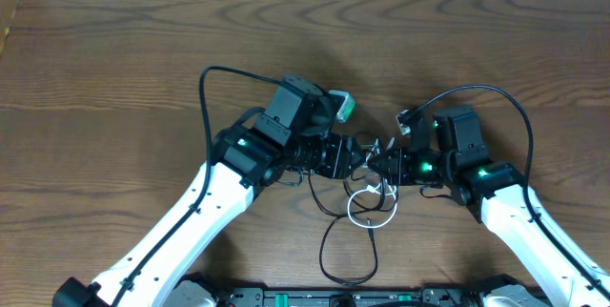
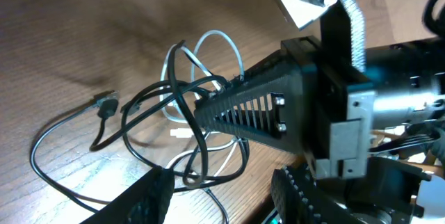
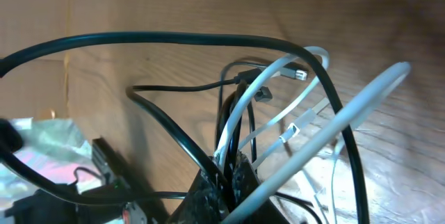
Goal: Untangle cables
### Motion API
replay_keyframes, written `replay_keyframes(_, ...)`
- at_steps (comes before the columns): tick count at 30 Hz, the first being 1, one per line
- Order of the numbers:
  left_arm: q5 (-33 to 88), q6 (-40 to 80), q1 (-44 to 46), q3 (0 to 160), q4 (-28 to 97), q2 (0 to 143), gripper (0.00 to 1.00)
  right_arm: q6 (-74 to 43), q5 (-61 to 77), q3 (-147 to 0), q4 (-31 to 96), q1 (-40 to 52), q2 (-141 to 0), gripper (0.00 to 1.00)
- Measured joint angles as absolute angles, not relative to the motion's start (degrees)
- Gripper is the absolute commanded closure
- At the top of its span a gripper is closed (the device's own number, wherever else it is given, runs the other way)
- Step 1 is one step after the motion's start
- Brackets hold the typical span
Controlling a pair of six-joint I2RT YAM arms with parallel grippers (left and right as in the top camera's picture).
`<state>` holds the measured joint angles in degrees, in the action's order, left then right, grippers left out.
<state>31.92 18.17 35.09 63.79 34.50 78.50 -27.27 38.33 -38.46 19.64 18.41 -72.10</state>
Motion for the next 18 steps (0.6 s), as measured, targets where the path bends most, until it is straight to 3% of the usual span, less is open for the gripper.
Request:
replay_keyframes(2,31.53,18.17,35.27,63.79,34.39,79.75,0.5,-27.09,39.72,-38.46,18.81,18.41,-72.1,0.99)
replay_keyframes(3,31.35,18.17,35.29,63.79,34.2,80.47,0.57,-27.05,40.42,-38.46,18.35,18.41,-72.1,0.99)
replay_keyframes(6,31.14,18.37,35.31,63.79,33.28,82.67,0.92,-26.92,42.19,-38.46,17.65,18.41,-72.1,0.99)
replay_keyframes(9,31.09,18.02,35.31,63.79,32.73,84.29,0.92,-26.79,42.65,-38.46,18.26,18.41,-72.1,0.89)
replay_keyframes(13,31.14,18.02,34.85,63.79,32.8,84.47,0.93,-26.55,37.23,-38.48,24.03,18.44,-72.1,0.87)
replay_keyframes(18,31.73,18.02,31.75,63.77,33.19,82.91,0.93,-27.42,19.75,-38.41,35.88,18.44,-72.1,0.91)
